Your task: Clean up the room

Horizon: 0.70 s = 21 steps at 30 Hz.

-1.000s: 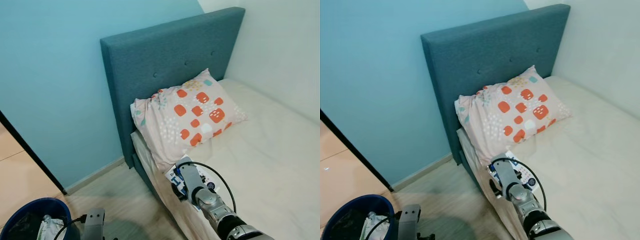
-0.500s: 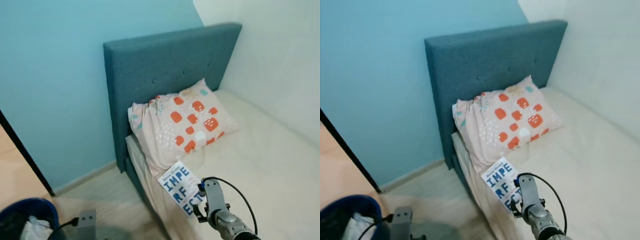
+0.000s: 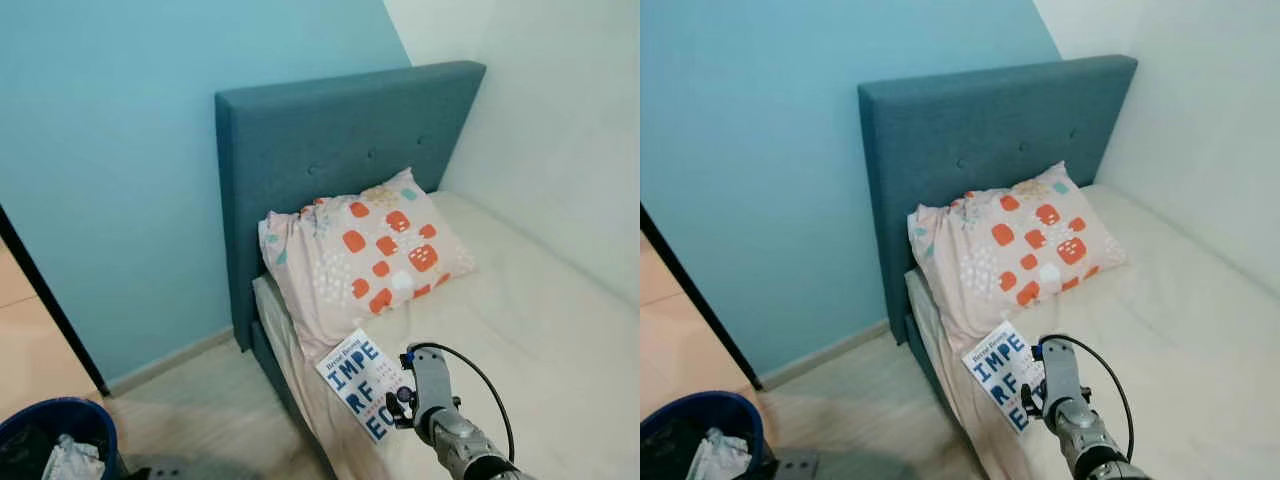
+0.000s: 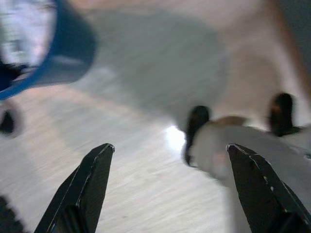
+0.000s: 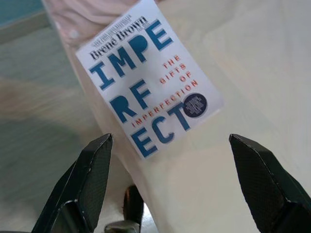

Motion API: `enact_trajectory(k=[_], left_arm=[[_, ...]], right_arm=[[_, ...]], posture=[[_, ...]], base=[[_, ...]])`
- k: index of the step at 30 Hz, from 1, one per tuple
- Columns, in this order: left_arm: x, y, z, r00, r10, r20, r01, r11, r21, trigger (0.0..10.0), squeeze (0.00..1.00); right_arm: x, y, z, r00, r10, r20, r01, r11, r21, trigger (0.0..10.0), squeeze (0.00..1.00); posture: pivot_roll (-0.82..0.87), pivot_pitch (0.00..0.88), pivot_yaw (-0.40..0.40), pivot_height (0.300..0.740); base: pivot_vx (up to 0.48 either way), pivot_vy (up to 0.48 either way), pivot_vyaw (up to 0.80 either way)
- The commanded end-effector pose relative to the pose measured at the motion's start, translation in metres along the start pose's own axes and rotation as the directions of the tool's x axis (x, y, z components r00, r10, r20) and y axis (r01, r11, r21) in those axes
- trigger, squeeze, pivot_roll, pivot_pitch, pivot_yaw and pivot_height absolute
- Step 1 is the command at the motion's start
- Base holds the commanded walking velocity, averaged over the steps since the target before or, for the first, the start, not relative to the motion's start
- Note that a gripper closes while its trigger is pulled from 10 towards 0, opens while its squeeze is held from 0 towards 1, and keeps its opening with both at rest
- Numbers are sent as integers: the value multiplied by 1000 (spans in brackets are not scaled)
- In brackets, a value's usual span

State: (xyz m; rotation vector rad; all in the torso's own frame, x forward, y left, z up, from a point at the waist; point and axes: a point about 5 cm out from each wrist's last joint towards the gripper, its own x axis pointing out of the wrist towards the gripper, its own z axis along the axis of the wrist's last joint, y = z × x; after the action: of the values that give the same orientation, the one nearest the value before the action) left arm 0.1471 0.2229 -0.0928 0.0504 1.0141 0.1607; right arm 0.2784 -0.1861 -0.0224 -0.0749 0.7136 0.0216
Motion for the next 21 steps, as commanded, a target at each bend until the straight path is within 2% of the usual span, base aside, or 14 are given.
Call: enact_trajectory(k=[1, 2, 3, 7, 9, 11, 12, 21], left_arm=[[1, 9, 5, 1000, 16, 11, -15, 999, -52, 10000, 0], [1, 9, 5, 1000, 16, 11, -15, 999, -52, 10000, 0], [2, 10, 15, 999, 22, 23, -20, 997, -75, 10000, 0], [5, -1, 23, 1000, 5, 28, -3, 998, -65, 10000, 0], [5, -18, 25, 999, -38, 23, 39, 998, -40, 10000, 0], [6, -23, 25, 998, -53, 22, 54, 998, -33, 10000, 0], [5, -32, 25, 996, -84, 19, 84, 996, -11, 10000, 0], [5, -42, 22, 991, -137, -1, 137, 989, 58, 10000, 0]], right_arm=[[1, 4, 5, 1000, 11, 12, -11, 1000, -15, 10000, 0], [1, 4, 5, 1000, 11, 12, -11, 1000, -15, 10000, 0], [2, 7, 7, 1000, 18, 17, -17, 998, -61, 10000, 0], [1, 5, 5, 1000, 11, 12, -10, 998, -56, 10000, 0], [1, 3, 4, 1000, 2, 10, -1, 1000, -30, 10000, 0], [1, 3, 4, 1000, -1, 10, 1, 1000, -25, 10000, 0], [1, 3, 4, 1000, -4, 15, 5, 1000, -28, 10000, 0], [0, -1, 4, 1000, -15, 22, 16, 999, -46, 10000, 0]], posture=[[45, 26, -76, 740], [45, 26, -76, 740], [26, 26, -71, 740], [12, 28, -65, 740], [-13, 35, -53, 740], [-16, 36, -51, 740], [-24, 37, -46, 740], [-72, 54, -29, 740]], base=[[0, 0, 0], [0, 0, 0], [0, 0, 0], [0, 0, 0], [-148, 0, 0], [-296, 0, 0], [-315, 0, 0], [-322, 0, 0]])
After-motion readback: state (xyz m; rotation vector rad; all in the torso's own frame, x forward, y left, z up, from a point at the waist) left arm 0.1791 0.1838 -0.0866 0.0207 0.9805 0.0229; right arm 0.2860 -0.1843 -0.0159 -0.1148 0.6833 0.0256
